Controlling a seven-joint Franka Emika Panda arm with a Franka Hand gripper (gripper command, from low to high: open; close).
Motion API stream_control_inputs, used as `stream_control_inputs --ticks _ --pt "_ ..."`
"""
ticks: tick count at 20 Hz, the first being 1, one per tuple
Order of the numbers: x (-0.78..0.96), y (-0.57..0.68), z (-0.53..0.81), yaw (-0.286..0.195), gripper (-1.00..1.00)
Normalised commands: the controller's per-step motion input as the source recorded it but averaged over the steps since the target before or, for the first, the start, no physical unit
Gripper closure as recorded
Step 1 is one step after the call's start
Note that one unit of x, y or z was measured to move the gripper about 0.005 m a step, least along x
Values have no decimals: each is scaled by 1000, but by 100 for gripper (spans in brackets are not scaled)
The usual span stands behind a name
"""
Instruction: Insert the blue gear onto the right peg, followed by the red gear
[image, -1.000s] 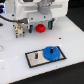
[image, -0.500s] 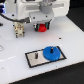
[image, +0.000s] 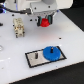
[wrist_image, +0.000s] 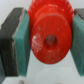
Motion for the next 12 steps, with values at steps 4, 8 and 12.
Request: stream_control_inputs --ticks 4,8,12 --pt "684 0 494 0 100" --pt "724 0 458 0 100" --pt "747 -11 339 0 100"
